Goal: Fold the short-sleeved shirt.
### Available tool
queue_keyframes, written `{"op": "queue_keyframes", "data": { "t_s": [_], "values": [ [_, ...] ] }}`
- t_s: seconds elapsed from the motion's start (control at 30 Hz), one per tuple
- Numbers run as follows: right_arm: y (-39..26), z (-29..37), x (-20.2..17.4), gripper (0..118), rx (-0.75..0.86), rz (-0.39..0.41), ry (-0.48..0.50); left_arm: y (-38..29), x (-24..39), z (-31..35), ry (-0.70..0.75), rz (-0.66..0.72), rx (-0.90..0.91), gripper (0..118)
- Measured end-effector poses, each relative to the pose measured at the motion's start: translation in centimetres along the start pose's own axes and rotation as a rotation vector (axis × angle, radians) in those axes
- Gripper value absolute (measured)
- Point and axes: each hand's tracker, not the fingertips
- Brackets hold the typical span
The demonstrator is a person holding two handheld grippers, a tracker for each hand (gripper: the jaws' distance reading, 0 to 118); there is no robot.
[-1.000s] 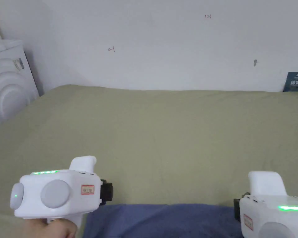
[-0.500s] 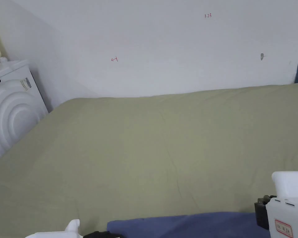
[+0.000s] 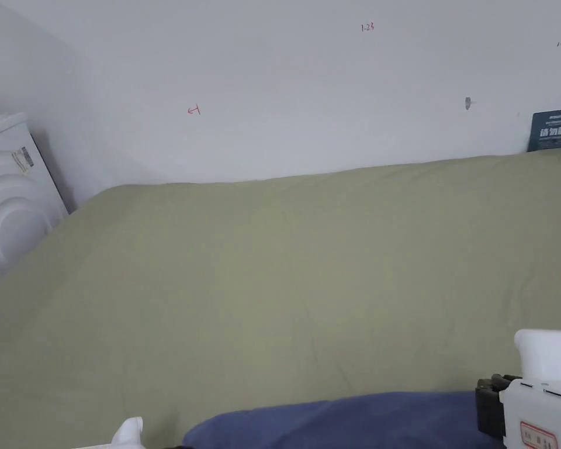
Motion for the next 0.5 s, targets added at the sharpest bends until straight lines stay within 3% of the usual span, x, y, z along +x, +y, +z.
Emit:
{"op": "queue_keyframes", "data": {
  "t_s": [0.17, 0.37, 0.5],
  "values": [
    [0.1, 2.2, 2.2, 1, 0.027, -0.048, -0.022, 1.0, 6.9, 1.5, -0.163, -0.093, 0.042, 9],
    [-0.1, 4.8, 5.6, 1, 0.07, -0.123, -0.07, 1.2, 16.3, -2.5, -0.16, -0.176, -0.025, 9],
    [-0.7, 6.1, 8.2, 1, 0.076, -0.158, -0.112, -1.5, 22.1, -9.4, -0.116, -0.276, -0.139, 9]
  ]
}}
